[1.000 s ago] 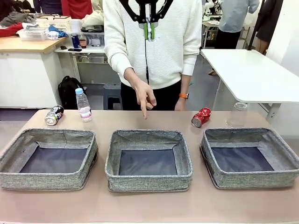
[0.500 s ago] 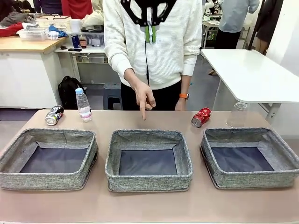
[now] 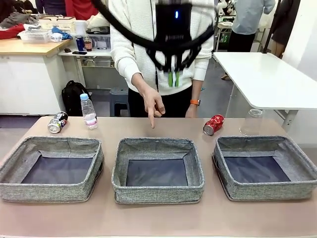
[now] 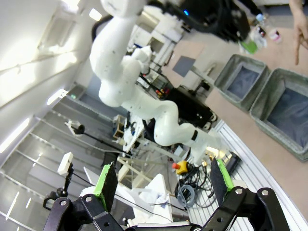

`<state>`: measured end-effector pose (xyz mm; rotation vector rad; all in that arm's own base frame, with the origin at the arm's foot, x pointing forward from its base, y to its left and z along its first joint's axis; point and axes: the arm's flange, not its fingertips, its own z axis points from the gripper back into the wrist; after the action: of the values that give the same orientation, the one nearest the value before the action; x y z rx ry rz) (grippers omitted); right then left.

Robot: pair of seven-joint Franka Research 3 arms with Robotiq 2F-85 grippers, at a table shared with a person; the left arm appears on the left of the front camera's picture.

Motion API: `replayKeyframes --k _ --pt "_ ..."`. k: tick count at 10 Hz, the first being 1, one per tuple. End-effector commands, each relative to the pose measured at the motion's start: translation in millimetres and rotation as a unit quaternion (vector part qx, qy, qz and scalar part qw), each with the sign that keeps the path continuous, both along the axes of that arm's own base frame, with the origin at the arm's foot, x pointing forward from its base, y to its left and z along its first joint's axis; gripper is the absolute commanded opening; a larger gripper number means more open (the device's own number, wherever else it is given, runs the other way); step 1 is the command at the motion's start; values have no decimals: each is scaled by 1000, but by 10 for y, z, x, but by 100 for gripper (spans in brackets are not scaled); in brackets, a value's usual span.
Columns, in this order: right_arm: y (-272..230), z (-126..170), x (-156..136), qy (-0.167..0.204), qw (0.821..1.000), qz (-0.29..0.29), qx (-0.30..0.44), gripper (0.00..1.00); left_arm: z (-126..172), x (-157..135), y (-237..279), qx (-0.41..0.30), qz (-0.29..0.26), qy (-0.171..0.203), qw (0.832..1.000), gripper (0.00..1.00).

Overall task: Sort the waste into the appropriate baskets.
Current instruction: Place the picked waste into the Fabric basket indicated by the person.

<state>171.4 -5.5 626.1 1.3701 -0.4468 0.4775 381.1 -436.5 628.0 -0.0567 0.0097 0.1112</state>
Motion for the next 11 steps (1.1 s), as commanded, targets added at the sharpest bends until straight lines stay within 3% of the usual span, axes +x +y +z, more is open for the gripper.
replayKeyframes --k 1,5,11 --pt "17 37 17 -13 1000 5 9 100 -1099 -476 637 5 11 9 1000 10" --pt "17 37 17 -13 1000 5 9 100 -1790 -321 746 -20 12 3 1000 10" --pt "17 37 17 -13 1000 5 9 100 -1850 -272 774 -34 11 7 999 10"
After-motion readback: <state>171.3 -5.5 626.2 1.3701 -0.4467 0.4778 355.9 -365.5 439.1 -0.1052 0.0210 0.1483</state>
